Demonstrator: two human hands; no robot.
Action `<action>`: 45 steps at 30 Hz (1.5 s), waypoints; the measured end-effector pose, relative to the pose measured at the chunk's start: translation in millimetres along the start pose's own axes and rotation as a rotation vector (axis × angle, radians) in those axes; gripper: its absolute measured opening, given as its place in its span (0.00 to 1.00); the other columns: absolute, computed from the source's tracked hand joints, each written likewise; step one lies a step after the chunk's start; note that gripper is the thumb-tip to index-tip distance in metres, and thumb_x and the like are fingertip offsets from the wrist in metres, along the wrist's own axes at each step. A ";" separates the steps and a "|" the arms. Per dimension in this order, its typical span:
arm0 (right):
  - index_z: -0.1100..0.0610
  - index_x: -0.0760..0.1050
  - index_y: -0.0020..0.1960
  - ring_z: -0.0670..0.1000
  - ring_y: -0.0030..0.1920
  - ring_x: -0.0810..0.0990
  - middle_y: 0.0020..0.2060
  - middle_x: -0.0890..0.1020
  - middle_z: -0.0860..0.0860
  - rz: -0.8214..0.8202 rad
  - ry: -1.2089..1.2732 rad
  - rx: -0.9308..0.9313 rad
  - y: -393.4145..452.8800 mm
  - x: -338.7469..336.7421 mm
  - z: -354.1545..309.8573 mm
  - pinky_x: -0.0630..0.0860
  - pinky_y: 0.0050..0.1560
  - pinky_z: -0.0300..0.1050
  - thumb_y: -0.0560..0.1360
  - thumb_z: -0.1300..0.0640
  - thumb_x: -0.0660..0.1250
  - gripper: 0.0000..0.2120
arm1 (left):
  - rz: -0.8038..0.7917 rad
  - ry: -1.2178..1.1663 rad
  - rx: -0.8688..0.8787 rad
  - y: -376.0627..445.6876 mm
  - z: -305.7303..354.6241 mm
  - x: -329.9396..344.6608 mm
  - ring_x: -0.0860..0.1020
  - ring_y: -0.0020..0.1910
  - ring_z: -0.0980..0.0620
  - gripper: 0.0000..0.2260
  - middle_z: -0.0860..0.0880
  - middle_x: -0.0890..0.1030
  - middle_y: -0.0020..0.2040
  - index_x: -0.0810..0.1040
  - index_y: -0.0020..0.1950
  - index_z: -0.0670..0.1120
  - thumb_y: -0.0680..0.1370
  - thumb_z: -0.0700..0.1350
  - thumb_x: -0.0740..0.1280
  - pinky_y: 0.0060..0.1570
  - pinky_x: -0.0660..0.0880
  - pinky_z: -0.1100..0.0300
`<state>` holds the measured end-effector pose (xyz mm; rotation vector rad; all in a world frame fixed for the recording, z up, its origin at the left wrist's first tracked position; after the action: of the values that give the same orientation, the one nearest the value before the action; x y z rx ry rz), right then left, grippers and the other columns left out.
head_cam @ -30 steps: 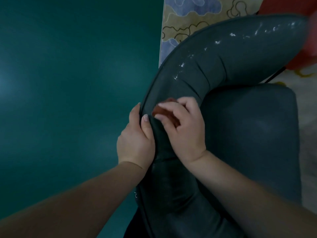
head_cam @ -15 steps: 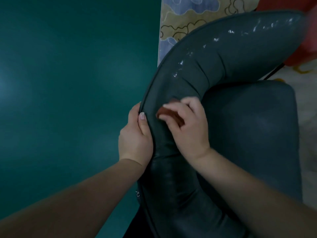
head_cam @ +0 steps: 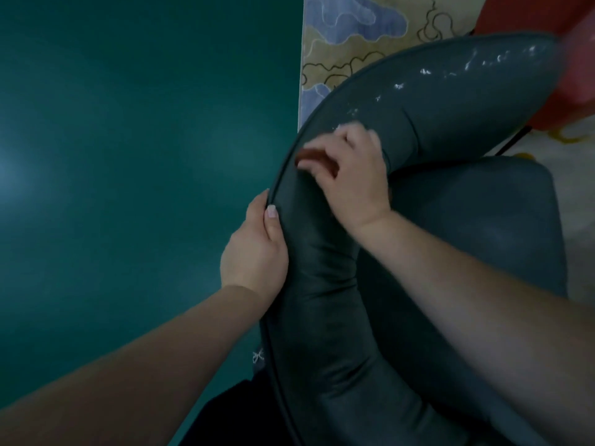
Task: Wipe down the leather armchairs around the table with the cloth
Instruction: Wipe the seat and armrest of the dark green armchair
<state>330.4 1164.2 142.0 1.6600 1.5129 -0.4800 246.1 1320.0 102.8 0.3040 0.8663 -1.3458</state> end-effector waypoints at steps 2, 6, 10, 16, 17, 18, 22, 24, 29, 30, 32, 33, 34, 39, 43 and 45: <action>0.49 0.81 0.52 0.56 0.52 0.71 0.48 0.75 0.53 0.023 -0.079 0.048 31.4 -1.3 12.2 0.71 0.51 0.49 0.74 0.45 0.68 0.11 | -0.033 0.013 0.030 17.6 10.4 1.0 0.76 0.57 0.42 0.19 0.46 0.79 0.61 0.64 0.73 0.55 0.83 0.53 0.50 0.52 0.68 0.55; 0.50 0.80 0.53 0.54 0.53 0.71 0.50 0.74 0.53 0.124 -0.043 0.195 25.5 -3.0 21.8 0.70 0.54 0.46 0.74 0.47 0.69 0.10 | -0.140 0.027 0.099 62.3 35.6 13.5 0.75 0.60 0.42 0.19 0.44 0.77 0.63 0.63 0.74 0.53 0.83 0.53 0.50 0.54 0.68 0.56; 0.53 0.82 0.52 0.56 0.49 0.74 0.46 0.75 0.54 0.122 0.014 0.181 -21.0 -2.7 6.2 0.69 0.52 0.44 0.73 0.51 0.72 0.10 | -0.197 -0.022 0.142 86.3 45.5 23.0 0.76 0.57 0.41 0.17 0.44 0.79 0.59 0.68 0.71 0.52 0.83 0.51 0.50 0.56 0.72 0.52; 0.52 0.82 0.52 0.56 0.52 0.70 0.49 0.75 0.53 0.012 -0.197 0.153 62.3 7.7 11.4 0.72 0.51 0.50 0.74 0.46 0.70 0.12 | -0.120 -0.025 0.137 86.0 38.7 20.4 0.77 0.47 0.40 0.15 0.42 0.80 0.49 0.73 0.61 0.49 0.83 0.51 0.50 0.42 0.68 0.54; 0.52 0.82 0.52 0.56 0.53 0.70 0.50 0.75 0.53 0.017 -0.211 0.194 68.6 9.6 13.5 0.72 0.52 0.52 0.74 0.45 0.69 0.12 | -0.117 -0.016 0.142 86.2 39.7 20.0 0.77 0.47 0.40 0.15 0.42 0.81 0.48 0.73 0.62 0.50 0.83 0.50 0.50 0.42 0.67 0.55; 0.52 0.81 0.51 0.56 0.53 0.70 0.50 0.75 0.53 0.026 -0.213 0.215 68.5 10.4 12.5 0.72 0.52 0.52 0.74 0.45 0.69 0.12 | -0.119 -0.010 0.146 86.5 40.8 20.0 0.77 0.46 0.39 0.15 0.41 0.81 0.48 0.73 0.62 0.50 0.83 0.50 0.50 0.41 0.67 0.55; 0.53 0.83 0.50 0.56 0.49 0.72 0.45 0.75 0.54 0.028 -0.113 0.146 30.3 9.3 -5.2 0.69 0.50 0.44 0.73 0.50 0.71 0.09 | -0.135 0.018 0.160 84.5 42.2 21.1 0.77 0.46 0.37 0.15 0.40 0.80 0.47 0.72 0.61 0.50 0.83 0.51 0.49 0.41 0.70 0.52; 0.54 0.83 0.51 0.56 0.48 0.72 0.45 0.76 0.54 0.025 -0.092 0.142 20.7 5.9 -1.7 0.67 0.50 0.41 0.72 0.52 0.72 0.09 | -0.143 0.033 0.167 84.3 42.6 22.6 0.78 0.45 0.38 0.15 0.41 0.81 0.47 0.71 0.63 0.50 0.83 0.51 0.49 0.41 0.69 0.52; 0.51 0.81 0.55 0.57 0.54 0.70 0.50 0.75 0.54 0.190 -0.144 0.359 49.5 -12.1 51.5 0.65 0.54 0.40 0.74 0.49 0.70 0.11 | -0.157 0.095 0.192 85.2 46.8 26.1 0.77 0.49 0.40 0.17 0.41 0.80 0.53 0.66 0.69 0.50 0.83 0.51 0.48 0.42 0.64 0.55; 0.50 0.81 0.55 0.56 0.55 0.69 0.51 0.74 0.53 0.228 -0.127 0.409 51.2 -13.9 61.3 0.65 0.56 0.40 0.75 0.49 0.69 0.10 | -0.170 0.095 0.204 88.0 49.7 27.2 0.77 0.50 0.40 0.18 0.42 0.80 0.53 0.66 0.70 0.50 0.83 0.52 0.48 0.43 0.65 0.55; 0.48 0.80 0.55 0.54 0.54 0.70 0.51 0.73 0.50 0.293 -0.076 0.458 43.6 -14.3 67.1 0.66 0.57 0.40 0.74 0.49 0.70 0.10 | -0.210 0.067 0.219 99.6 58.8 30.4 0.77 0.52 0.39 0.18 0.41 0.80 0.55 0.66 0.70 0.50 0.83 0.52 0.48 0.46 0.67 0.54; 0.49 0.80 0.55 0.54 0.53 0.72 0.50 0.73 0.49 0.310 -0.049 0.457 36.1 -13.4 64.2 0.68 0.57 0.41 0.74 0.49 0.70 0.10 | -0.234 0.052 0.218 109.1 65.1 34.0 0.77 0.53 0.39 0.17 0.41 0.79 0.56 0.66 0.70 0.51 0.83 0.52 0.48 0.47 0.67 0.54; 0.49 0.81 0.55 0.53 0.52 0.73 0.49 0.73 0.50 0.314 -0.021 0.441 27.8 -12.0 59.7 0.70 0.57 0.43 0.74 0.50 0.71 0.11 | -0.260 0.046 0.217 119.9 72.4 39.2 0.76 0.54 0.39 0.17 0.41 0.79 0.57 0.67 0.70 0.51 0.83 0.52 0.48 0.47 0.67 0.55; 0.56 0.82 0.53 0.57 0.49 0.75 0.47 0.76 0.56 0.214 0.005 0.303 19.6 -9.5 51.2 0.69 0.54 0.42 0.72 0.53 0.73 0.12 | -0.318 0.101 0.255 160.2 106.7 61.1 0.75 0.51 0.42 0.16 0.43 0.79 0.54 0.72 0.63 0.49 0.84 0.50 0.48 0.46 0.65 0.57; 0.54 0.82 0.54 0.58 0.52 0.72 0.48 0.76 0.55 0.194 -0.072 0.322 67.5 -18.1 80.2 0.70 0.55 0.48 0.73 0.52 0.72 0.11 | -0.225 0.199 0.306 161.0 107.3 57.2 0.72 0.40 0.43 0.15 0.46 0.75 0.40 0.72 0.57 0.48 0.83 0.51 0.48 0.40 0.66 0.54; 0.51 0.81 0.54 0.55 0.52 0.71 0.50 0.75 0.54 0.248 -0.079 0.393 73.6 -21.5 90.2 0.71 0.55 0.49 0.74 0.50 0.71 0.10 | -0.206 0.234 0.304 160.6 105.9 57.3 0.71 0.38 0.43 0.14 0.48 0.73 0.37 0.72 0.56 0.49 0.83 0.51 0.48 0.39 0.66 0.53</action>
<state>417.6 1085.4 127.6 2.0716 1.1844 -0.7304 433.1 1248.5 88.6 0.6317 0.9041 -1.6604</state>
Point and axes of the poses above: each hand's wrist, its own y-axis towards the middle knuckle, its own x-axis out of the palm, z = x × y, the point moved 8 cm from there along y, towards the middle knuckle
